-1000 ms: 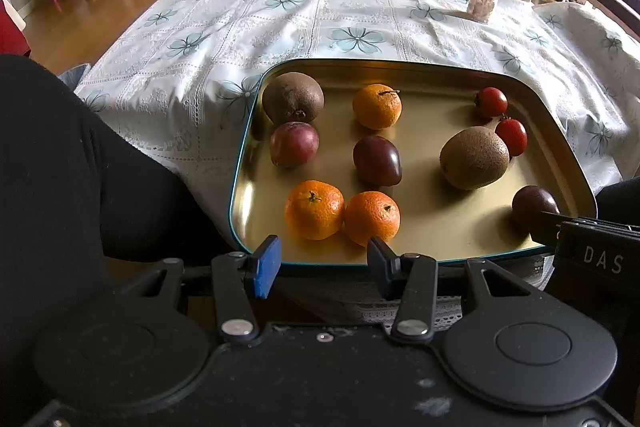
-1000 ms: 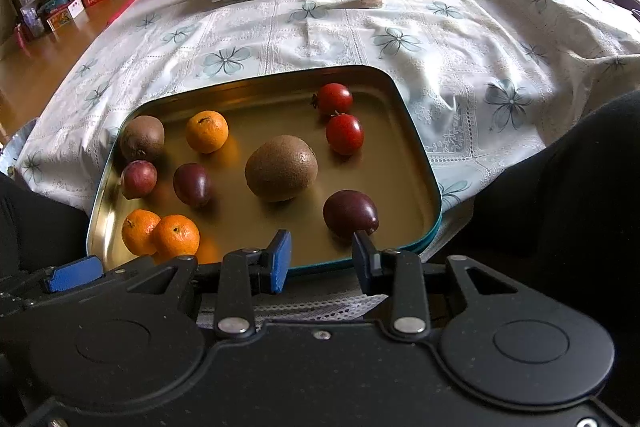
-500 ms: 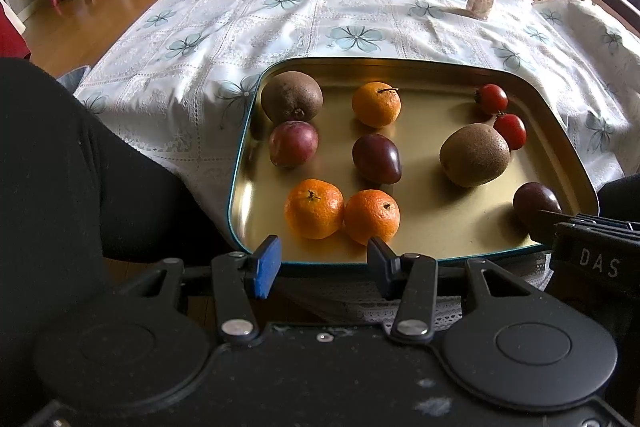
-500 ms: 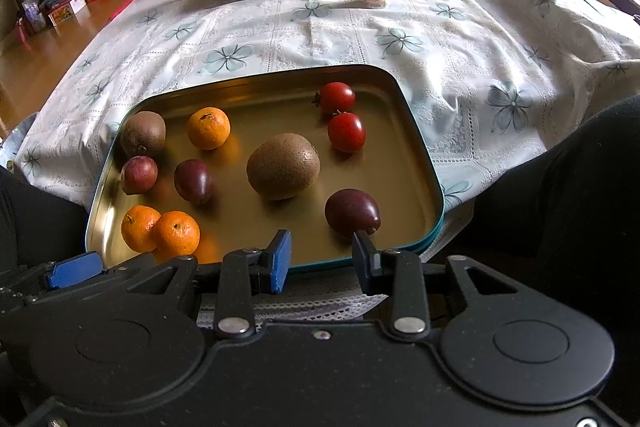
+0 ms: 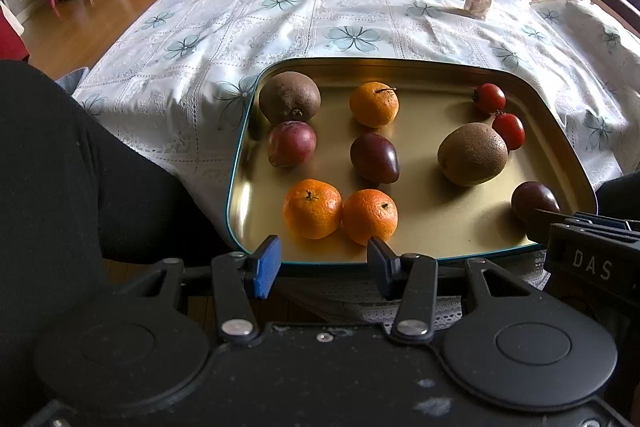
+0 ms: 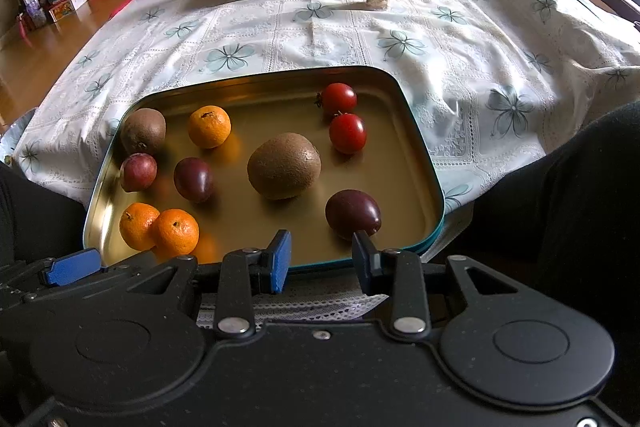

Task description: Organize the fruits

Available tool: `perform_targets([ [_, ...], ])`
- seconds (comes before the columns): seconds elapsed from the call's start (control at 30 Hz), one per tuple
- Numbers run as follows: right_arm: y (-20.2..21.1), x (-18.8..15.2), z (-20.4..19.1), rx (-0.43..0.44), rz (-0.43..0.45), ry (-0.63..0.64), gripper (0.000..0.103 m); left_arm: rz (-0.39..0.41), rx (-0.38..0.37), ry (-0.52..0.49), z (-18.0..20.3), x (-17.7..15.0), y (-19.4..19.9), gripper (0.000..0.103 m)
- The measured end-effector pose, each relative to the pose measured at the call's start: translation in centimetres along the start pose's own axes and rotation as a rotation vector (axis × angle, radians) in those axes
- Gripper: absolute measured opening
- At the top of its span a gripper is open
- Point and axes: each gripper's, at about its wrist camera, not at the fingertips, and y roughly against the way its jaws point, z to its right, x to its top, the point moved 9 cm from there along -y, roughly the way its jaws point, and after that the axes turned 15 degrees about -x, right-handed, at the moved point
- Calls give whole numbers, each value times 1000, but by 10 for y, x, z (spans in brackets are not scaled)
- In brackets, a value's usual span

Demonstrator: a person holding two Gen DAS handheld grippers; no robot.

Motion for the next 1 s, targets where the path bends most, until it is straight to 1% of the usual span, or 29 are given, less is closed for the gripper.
perform_targets([
  [1.0,0,0,-2,-3,0,7,43,0,3,-1,1,0,0,49],
])
